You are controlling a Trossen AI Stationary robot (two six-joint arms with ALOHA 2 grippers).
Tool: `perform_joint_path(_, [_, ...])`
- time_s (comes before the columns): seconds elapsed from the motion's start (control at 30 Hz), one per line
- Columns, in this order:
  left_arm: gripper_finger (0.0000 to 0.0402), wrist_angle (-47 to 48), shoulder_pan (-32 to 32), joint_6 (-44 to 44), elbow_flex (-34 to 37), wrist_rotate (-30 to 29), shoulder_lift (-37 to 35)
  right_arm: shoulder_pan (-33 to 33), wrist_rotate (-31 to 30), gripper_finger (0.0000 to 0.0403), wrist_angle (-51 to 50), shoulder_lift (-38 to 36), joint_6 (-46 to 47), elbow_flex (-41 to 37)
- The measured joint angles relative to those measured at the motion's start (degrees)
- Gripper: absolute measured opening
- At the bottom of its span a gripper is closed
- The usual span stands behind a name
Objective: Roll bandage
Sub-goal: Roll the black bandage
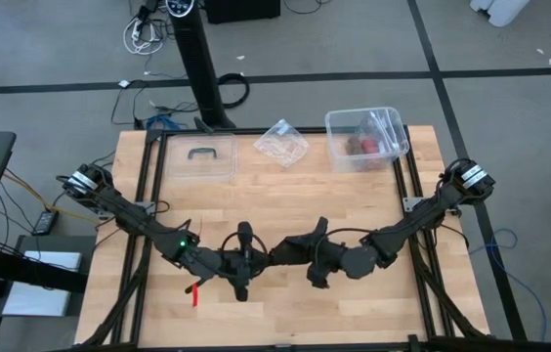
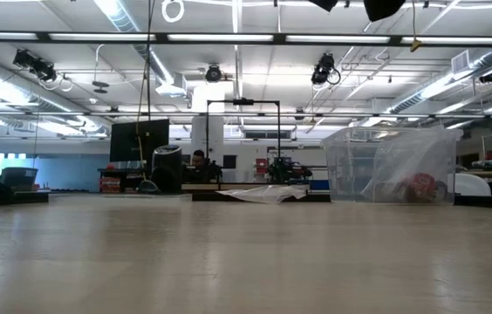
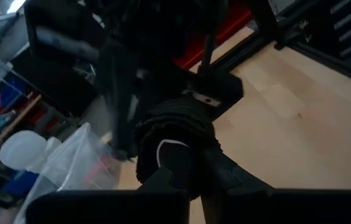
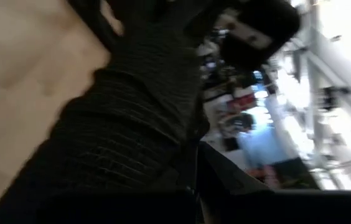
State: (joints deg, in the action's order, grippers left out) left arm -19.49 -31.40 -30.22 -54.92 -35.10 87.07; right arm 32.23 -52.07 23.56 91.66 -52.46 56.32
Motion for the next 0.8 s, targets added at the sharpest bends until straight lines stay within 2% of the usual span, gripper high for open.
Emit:
perform_joint_path(0.2, [0.0018, -1.79, -0.88, -7.21, 0.0, 0.12, 0.09, -0.05, 7.3, 0.0003, -3.93, -0.02, 12.94, 0.02])
perform_joint_path(0.5, [0.0018, -4.65, -1.18, -8.26, -0.04, 2.12, 0.03, -0.42, 19.43, 0.0006, -3.29, -2.18, 27.31, -0.07])
perform_joint_path(0.8, [0.0018, -6.69, -1.18, -10.2, -0.07, 4.73, 0.0, -2.27, 28.23, 0.0045, -3.65, -3.19, 42.29, -0.07])
